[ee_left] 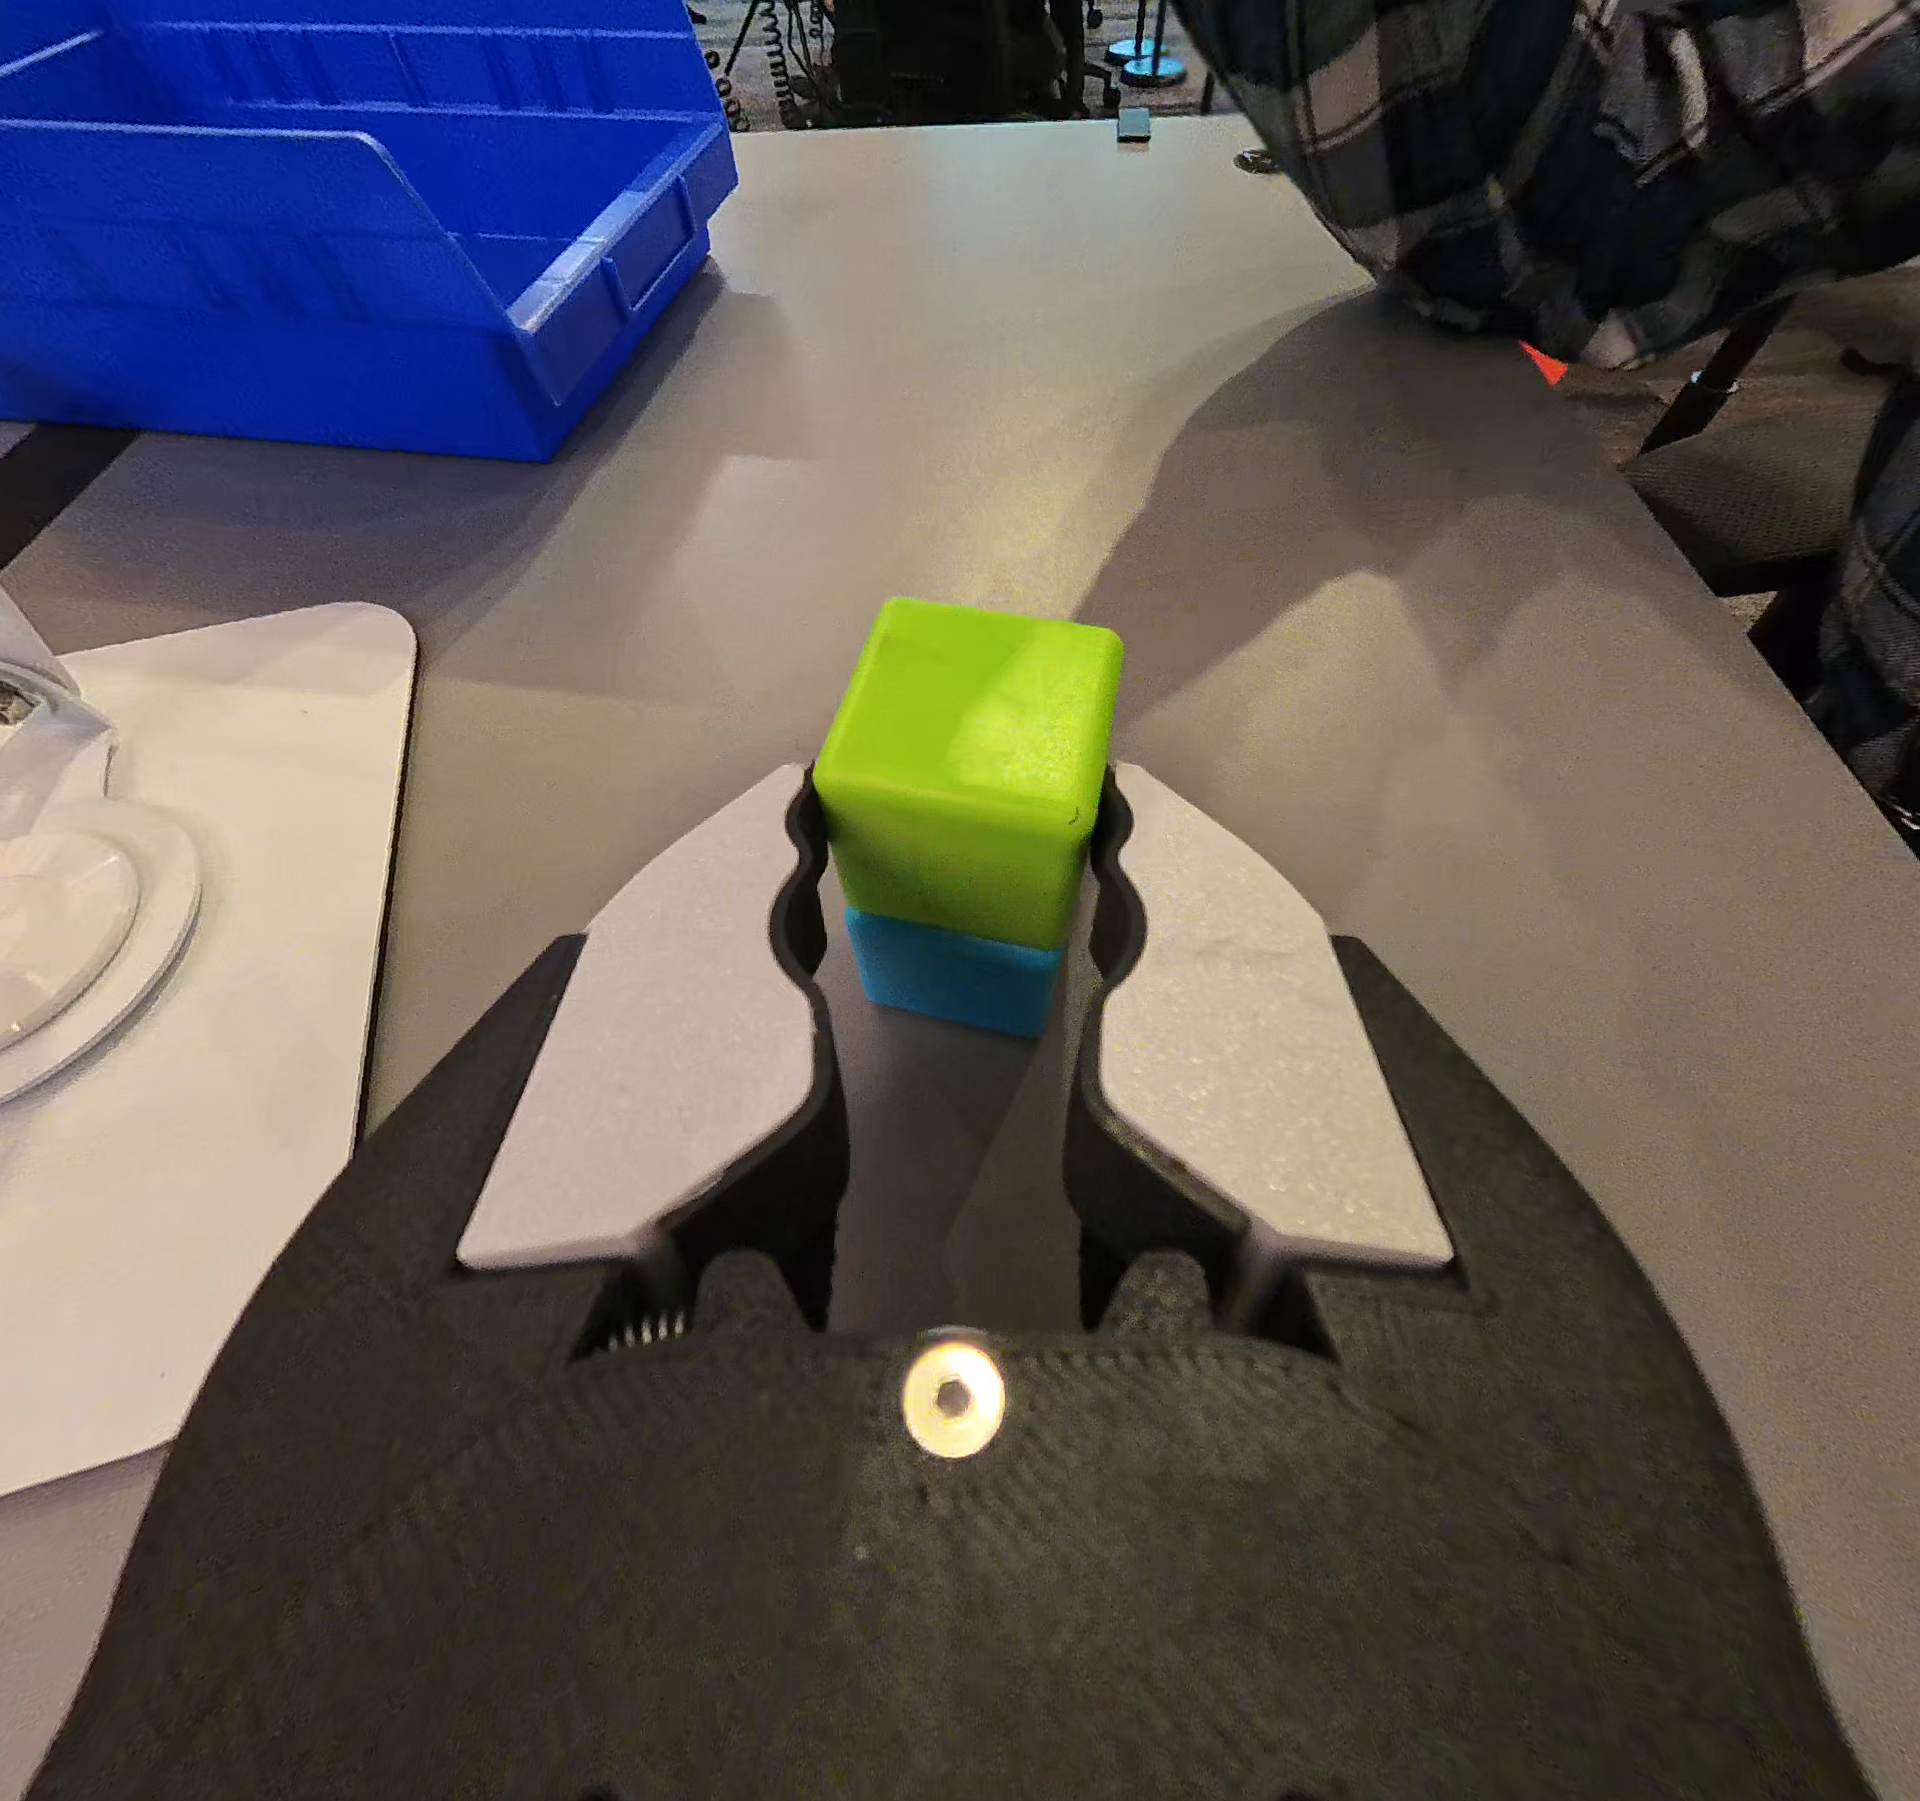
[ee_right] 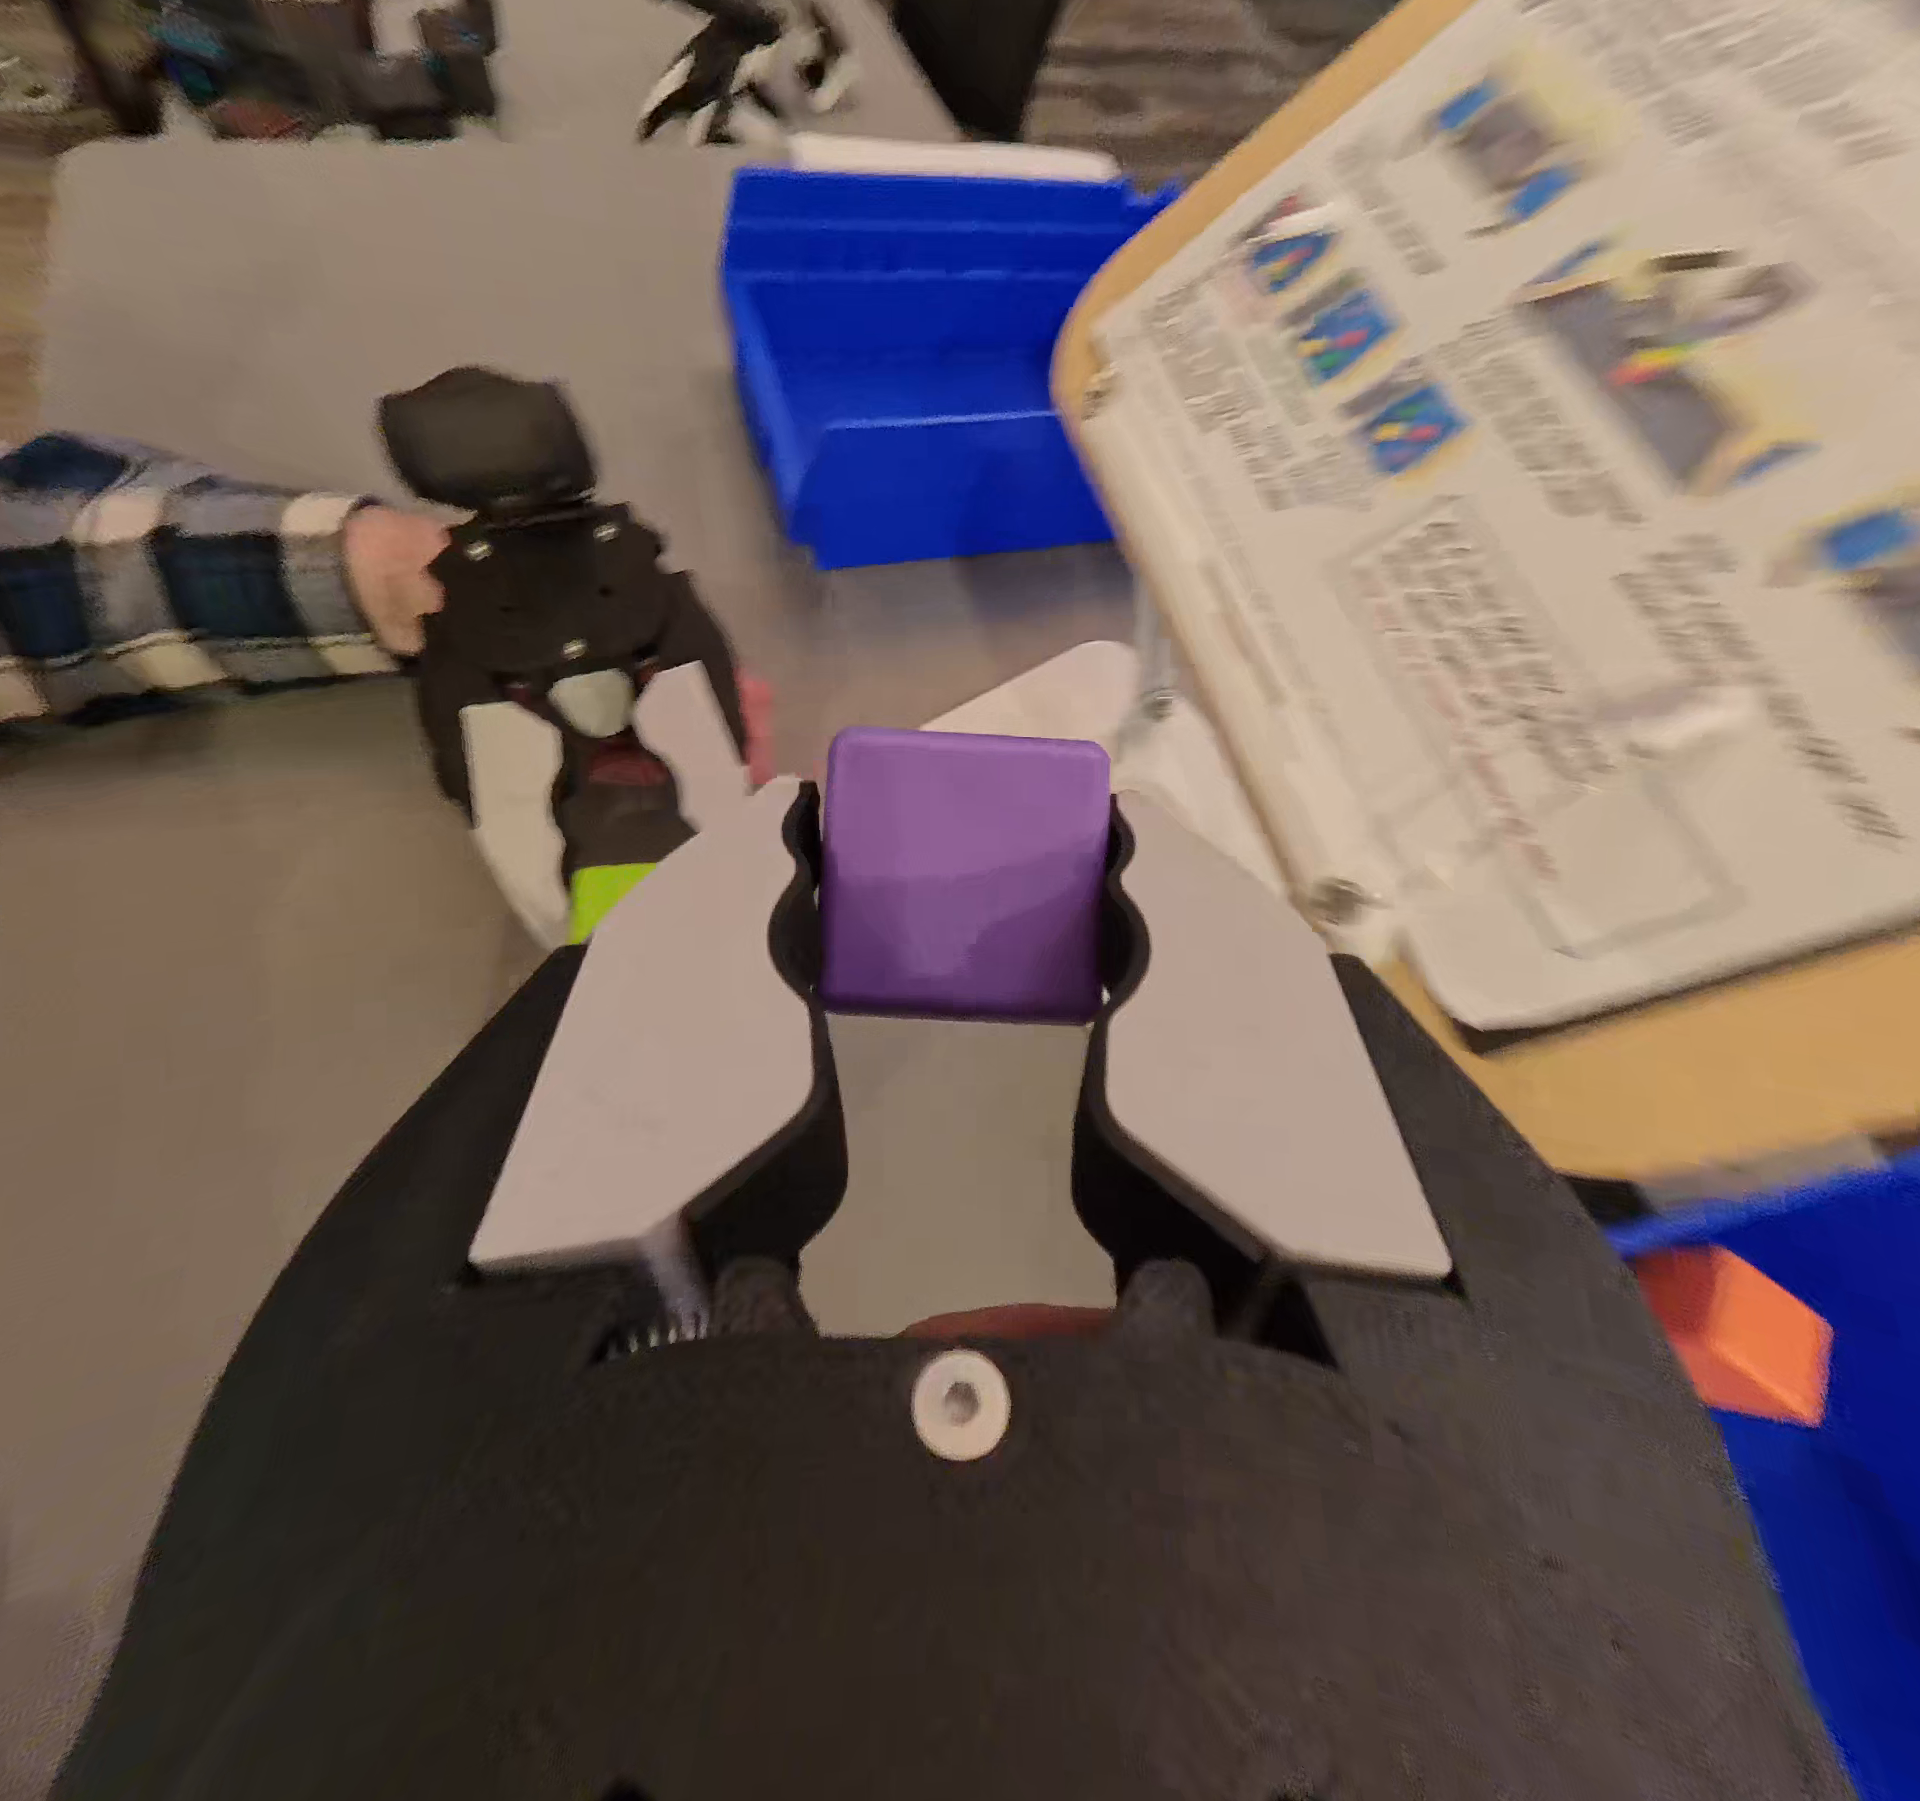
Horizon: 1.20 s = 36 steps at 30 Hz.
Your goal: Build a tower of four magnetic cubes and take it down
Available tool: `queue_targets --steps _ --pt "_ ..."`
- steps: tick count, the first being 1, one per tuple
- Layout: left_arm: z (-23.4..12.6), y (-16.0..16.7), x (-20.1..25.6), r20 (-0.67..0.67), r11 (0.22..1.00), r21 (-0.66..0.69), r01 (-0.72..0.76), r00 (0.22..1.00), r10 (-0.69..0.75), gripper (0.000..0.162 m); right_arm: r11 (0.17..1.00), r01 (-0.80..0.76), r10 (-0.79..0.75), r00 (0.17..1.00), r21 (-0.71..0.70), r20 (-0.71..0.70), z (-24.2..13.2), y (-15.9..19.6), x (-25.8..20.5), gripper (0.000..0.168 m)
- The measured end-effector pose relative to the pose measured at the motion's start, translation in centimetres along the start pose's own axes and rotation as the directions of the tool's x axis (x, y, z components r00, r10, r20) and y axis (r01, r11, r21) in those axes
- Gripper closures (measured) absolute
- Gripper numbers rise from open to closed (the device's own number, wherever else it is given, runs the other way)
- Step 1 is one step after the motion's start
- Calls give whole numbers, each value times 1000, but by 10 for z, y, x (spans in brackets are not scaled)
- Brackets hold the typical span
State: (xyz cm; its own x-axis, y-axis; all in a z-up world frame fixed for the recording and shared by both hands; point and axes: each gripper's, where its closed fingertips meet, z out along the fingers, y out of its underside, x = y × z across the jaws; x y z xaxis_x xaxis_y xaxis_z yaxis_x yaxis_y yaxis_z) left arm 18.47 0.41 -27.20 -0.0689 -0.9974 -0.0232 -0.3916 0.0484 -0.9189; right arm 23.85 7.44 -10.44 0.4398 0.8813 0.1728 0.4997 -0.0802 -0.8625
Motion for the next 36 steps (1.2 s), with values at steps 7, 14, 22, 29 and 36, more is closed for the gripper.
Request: queue_targets --steps 7,14,22,29,36 --pt "0 0 0 0 1000 0 -1 1000 1 113 985 -154 172 915 80 -364 -76 30 123 117" --pt "0 0 0 0 1000 0 -3 1000 3 113 938 -346 293 745 29 -599 -96 120 217 117" --pt "0 0 1 -1 1000 1 -3 1000 3 113 859 -511 333 605 -33 -723 -73 213 264 117" --pt "0 0 1 -2 1000 1 -4 1000 4 113 806 -579 280 556 -124 -782 -56 259 279 117" --pt "0 0 1 -3 1000 1 -2 1000 2 113 747 -613 154 536 -257 -830 -50 287 284 117"
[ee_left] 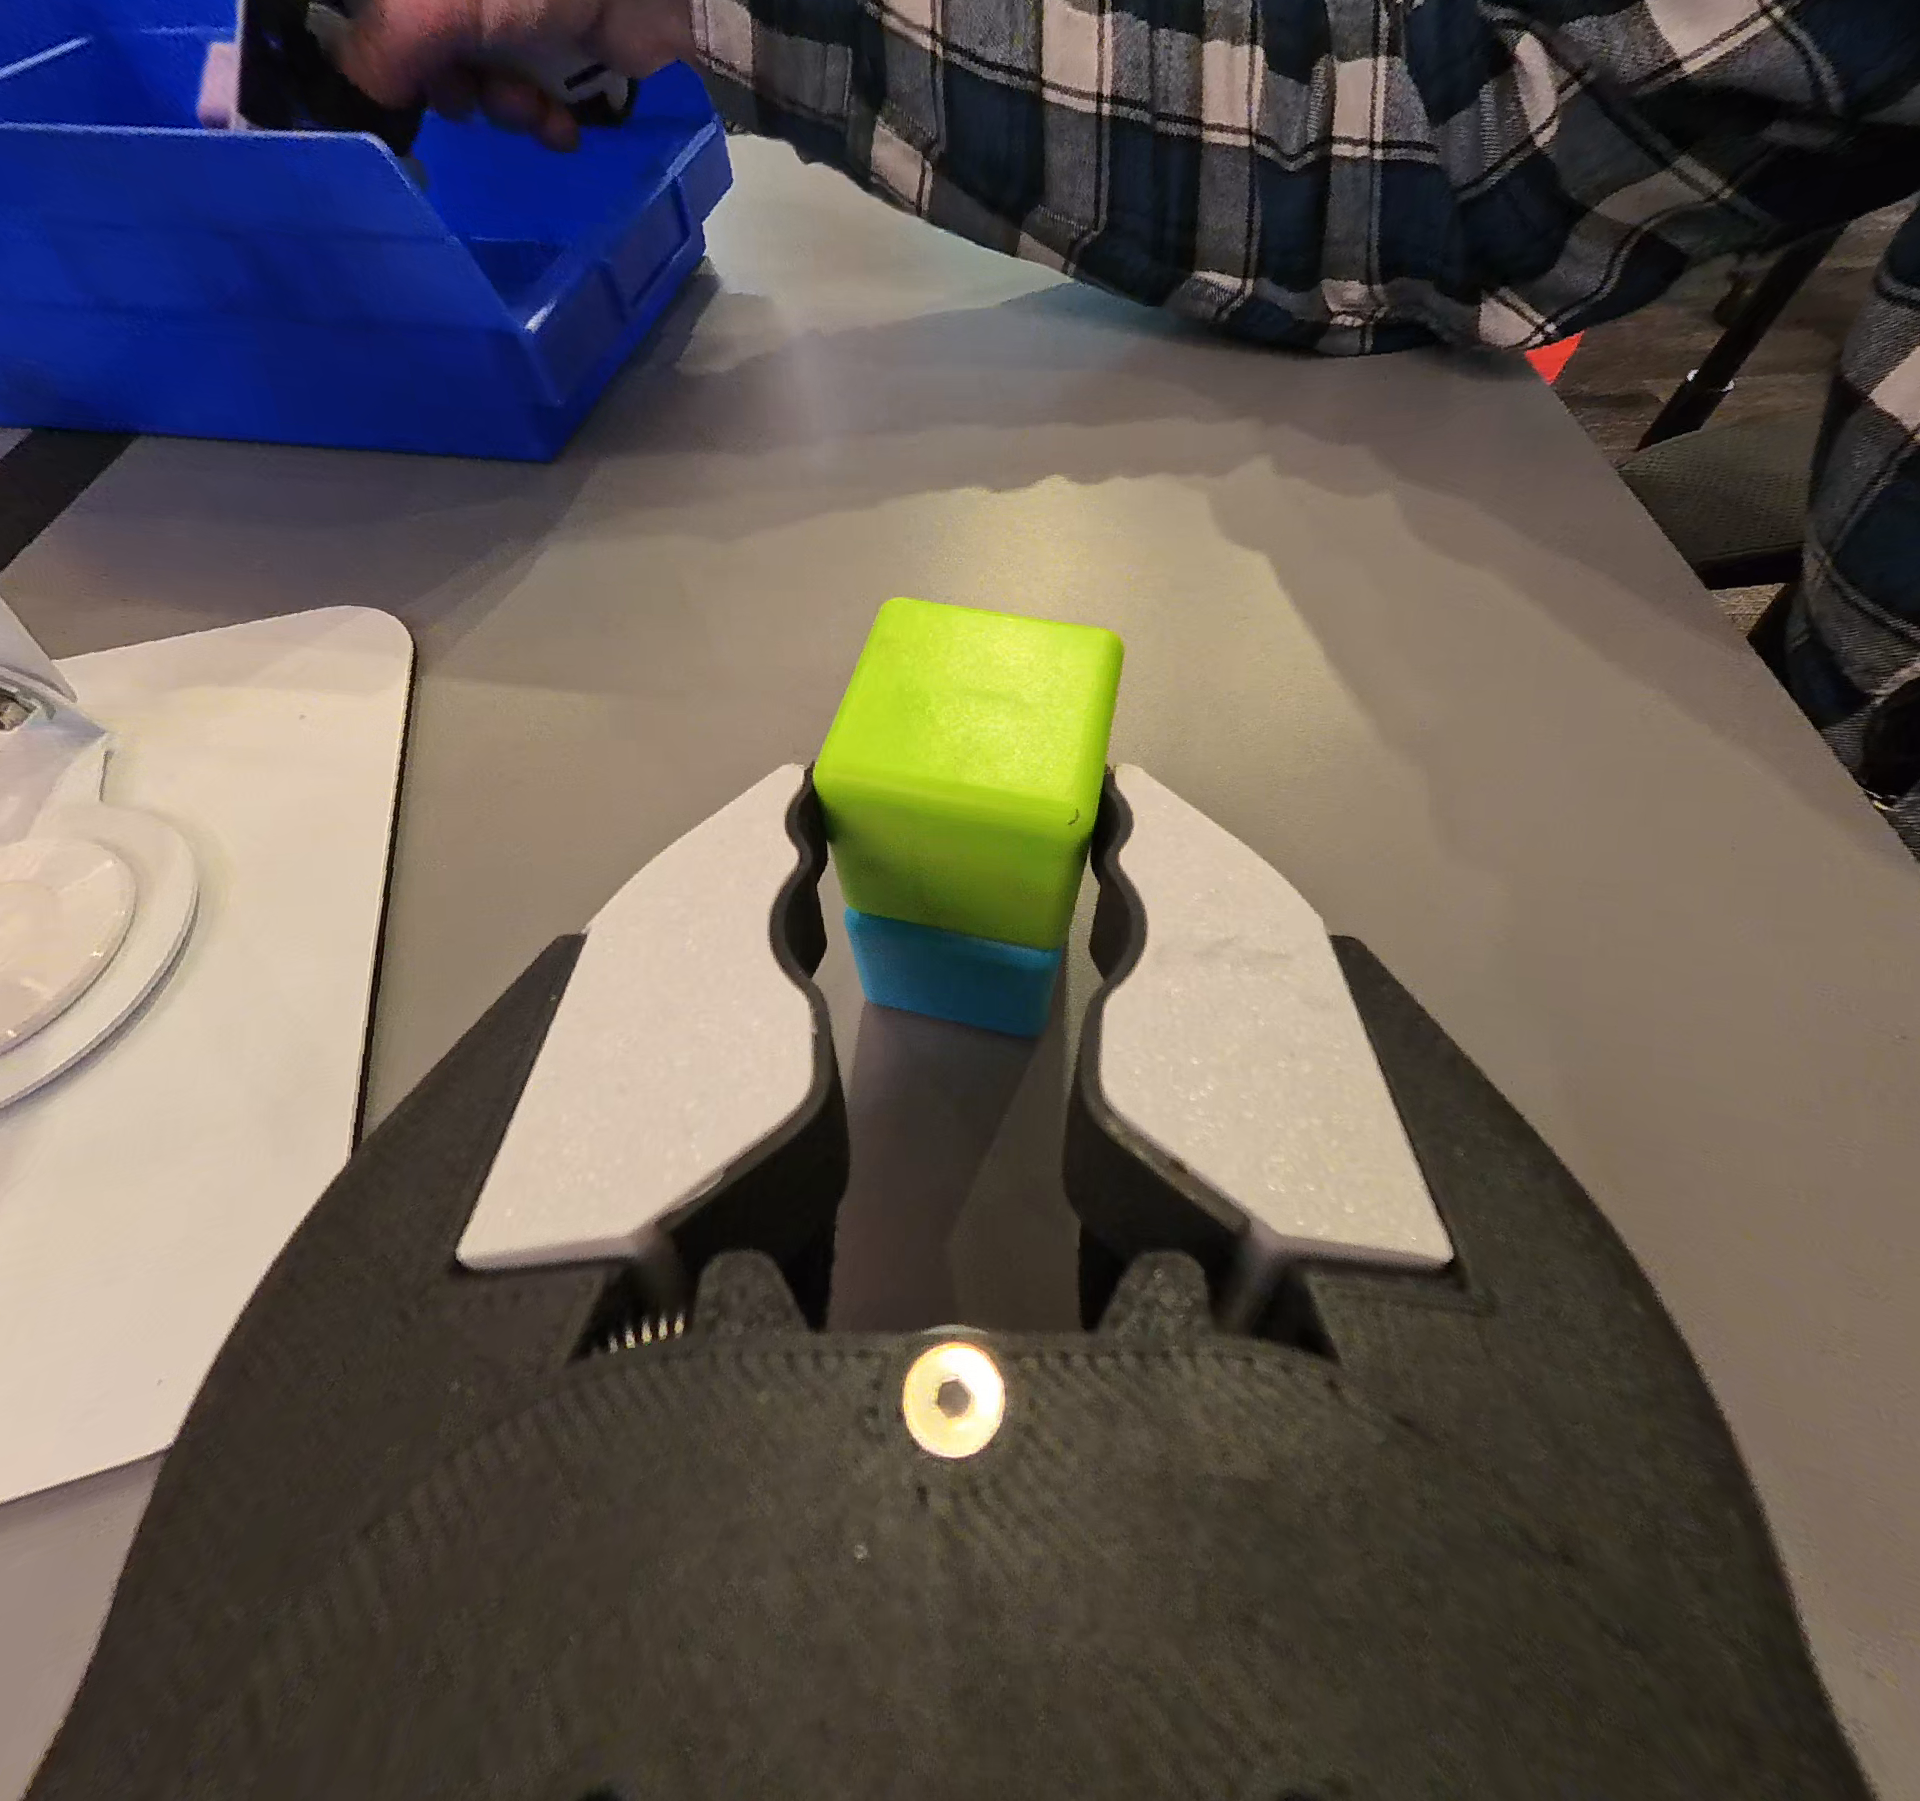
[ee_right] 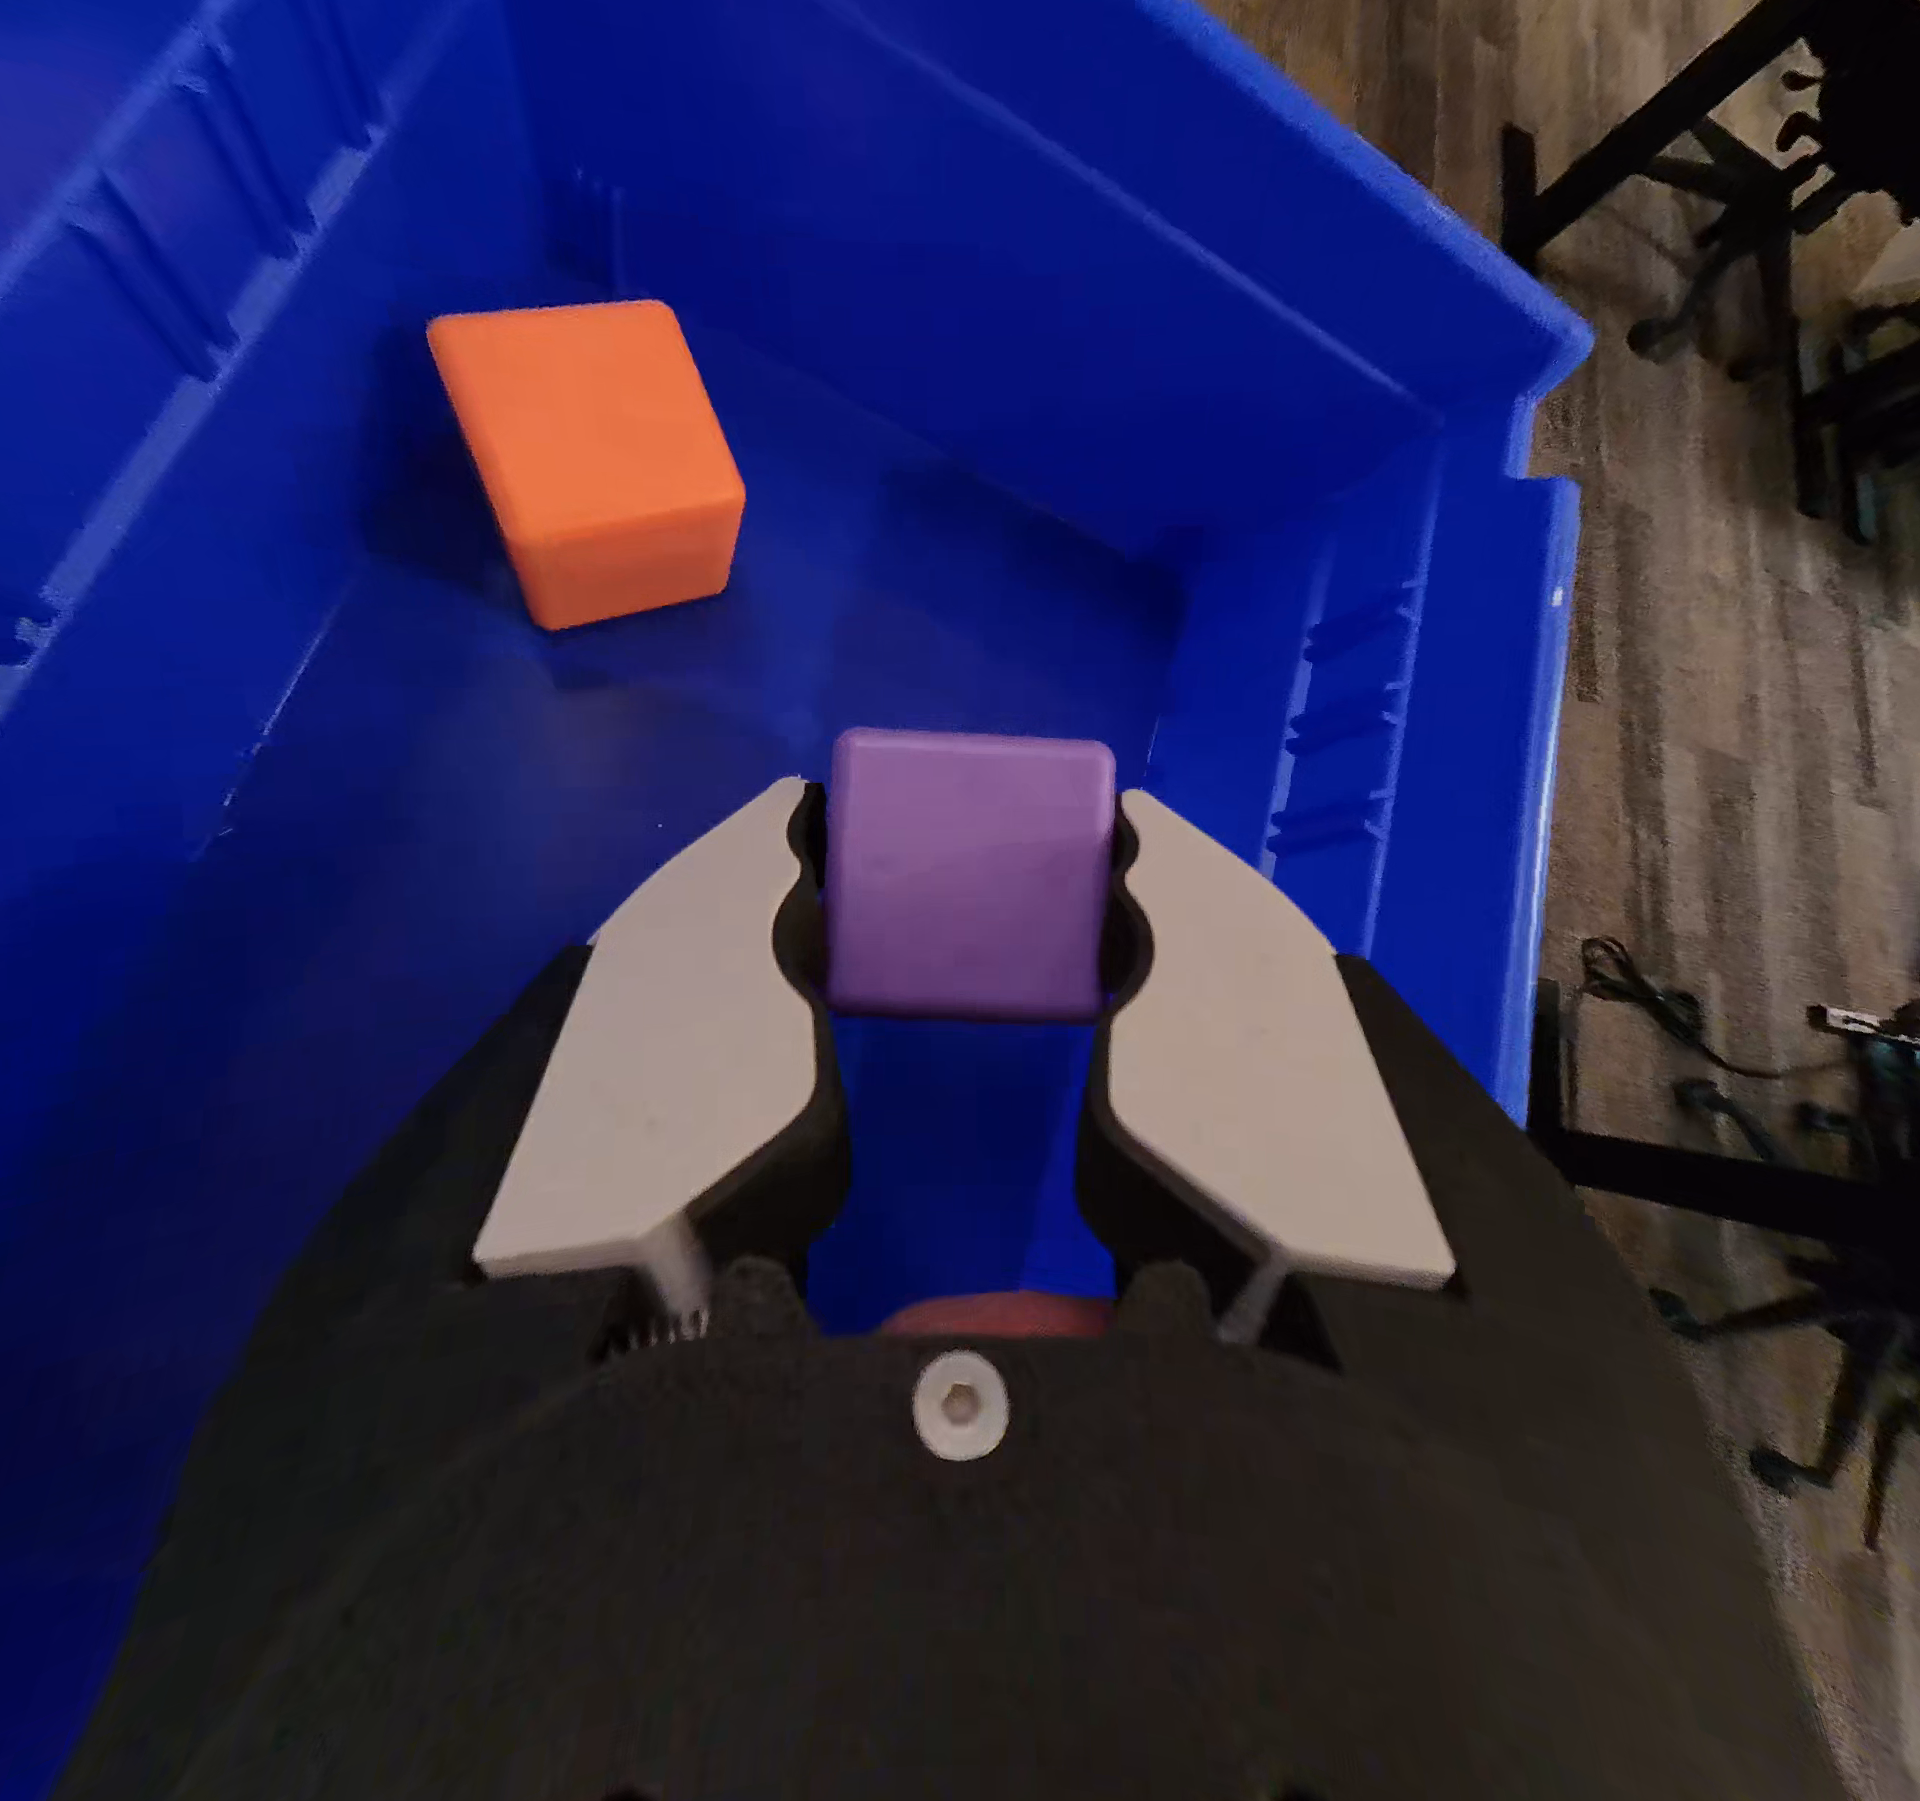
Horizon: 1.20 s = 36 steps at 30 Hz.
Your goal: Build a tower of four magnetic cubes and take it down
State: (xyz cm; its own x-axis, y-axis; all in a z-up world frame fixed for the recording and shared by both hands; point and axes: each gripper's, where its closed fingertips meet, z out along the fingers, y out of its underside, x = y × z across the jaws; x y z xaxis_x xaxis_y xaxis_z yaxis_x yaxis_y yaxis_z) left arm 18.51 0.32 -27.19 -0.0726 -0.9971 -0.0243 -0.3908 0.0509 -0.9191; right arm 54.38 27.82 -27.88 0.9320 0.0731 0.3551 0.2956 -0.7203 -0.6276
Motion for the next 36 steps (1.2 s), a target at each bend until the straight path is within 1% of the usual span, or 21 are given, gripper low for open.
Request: queue_targets --steps 2,4,6,9,12,13,14,17,19,22,26,29,32,36 --pt "0 0 0 0 1000 0 0 1000 0 113 999 -9 10 1000 -46 28 6 8 -7 117" --pt "0 0 0 0 1000 0 -2 1000 2 113 995 19 -19 1000 -99 -5 15 19 -5 117" --pt "0 0 0 0 1000 0 -3 1000 3 113 992 7 -6 1000 -128 3 20 28 -6 116" --pt "0 0 1 0 1000 0 -5 1000 5 113 991 -3 -1 999 -135 -34 21 29 0 117" --pt "0 0 1 -1 1000 0 -5 1000 5 113 993 -41 35 998 -114 -52 24 28 4 116" --pt "0 0 1 -2 1000 0 -5 1000 5 113 993 -48 43 998 -111 -50 25 28 4 114" --pt "0 0 1 -2 1000 0 -4 1000 4 113 992 -57 52 998 -108 -47 25 28 4 105" --pt "0 0 1 -2 1000 0 -5 1000 5 113 993 -59 55 998 -97 -41 20 24 5 96" --pt "0 0 1 -2 1000 0 -4 1000 4 113 995 -53 50 998 -80 -46 12 18 7 97" --pt "0 0 0 -2 1000 0 -5 1000 5 113 999 -44 43 997 -20 -56 -11 1 13 99" --pt "0 0 1 -3 1000 2 -9 1000 9 113 993 -14 18 999 113 -38 -66 -35 13 103" --pt "0 0 0 1 1000 3 -9 1000 9 113 975 -2 1 1000 224 5 -106 -61 0 109" --pt "-1 -2 -1 26 1000 16 -17 1000 16 112 959 48 -58 998 278 28 -133 -73 -20 108" --pt "-5 1 2 12 1000 -10 -11 1000 11 101 938 90 -110 993 333 42 -160 -85 -39 108"
